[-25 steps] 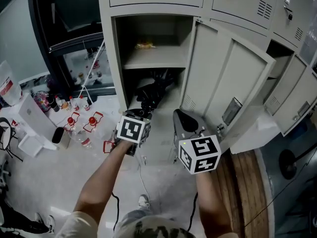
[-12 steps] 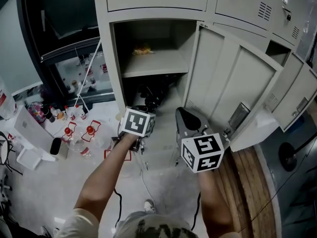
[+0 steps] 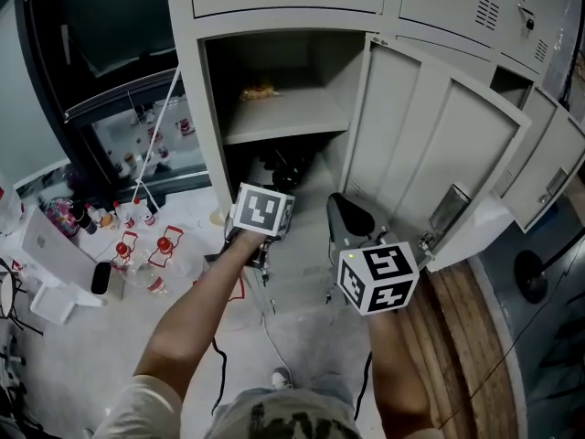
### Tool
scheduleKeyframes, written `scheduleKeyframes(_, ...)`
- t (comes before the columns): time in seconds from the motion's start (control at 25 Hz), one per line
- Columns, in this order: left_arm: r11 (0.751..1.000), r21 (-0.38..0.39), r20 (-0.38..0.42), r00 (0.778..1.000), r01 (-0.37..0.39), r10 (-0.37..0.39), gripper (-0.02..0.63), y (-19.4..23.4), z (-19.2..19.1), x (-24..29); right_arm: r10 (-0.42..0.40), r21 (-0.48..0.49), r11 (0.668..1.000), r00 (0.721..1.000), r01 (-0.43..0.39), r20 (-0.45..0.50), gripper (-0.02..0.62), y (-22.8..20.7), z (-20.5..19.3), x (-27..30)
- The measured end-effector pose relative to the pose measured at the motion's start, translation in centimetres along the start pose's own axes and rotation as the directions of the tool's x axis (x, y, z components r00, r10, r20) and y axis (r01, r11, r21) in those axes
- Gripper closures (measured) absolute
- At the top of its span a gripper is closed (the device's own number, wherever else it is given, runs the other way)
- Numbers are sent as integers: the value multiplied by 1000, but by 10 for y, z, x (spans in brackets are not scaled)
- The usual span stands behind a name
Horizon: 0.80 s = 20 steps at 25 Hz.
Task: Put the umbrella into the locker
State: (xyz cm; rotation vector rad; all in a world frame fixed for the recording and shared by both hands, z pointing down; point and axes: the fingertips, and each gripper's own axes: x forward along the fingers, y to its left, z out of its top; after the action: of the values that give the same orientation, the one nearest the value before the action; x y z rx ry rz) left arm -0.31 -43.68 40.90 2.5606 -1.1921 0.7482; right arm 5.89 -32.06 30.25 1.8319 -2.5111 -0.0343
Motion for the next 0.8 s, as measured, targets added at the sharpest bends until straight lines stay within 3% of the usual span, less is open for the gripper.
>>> scheduleKeyframes(0.28, 991, 57, 8, 993, -120, 119, 468, 29, 14, 19, 42, 30, 999, 999, -42, 6, 597, -9, -3, 22)
scheduleKeyframes(0.48, 989, 44, -22, 990, -139, 140, 468, 37, 16, 38, 73, 50, 996, 997, -73, -4, 597, -20, -6, 38)
scheduleKeyframes(0.8, 977, 89, -77, 976, -195, 202, 468, 54, 14, 67, 102, 74, 992, 994, -100, -27, 598, -30, -14, 55)
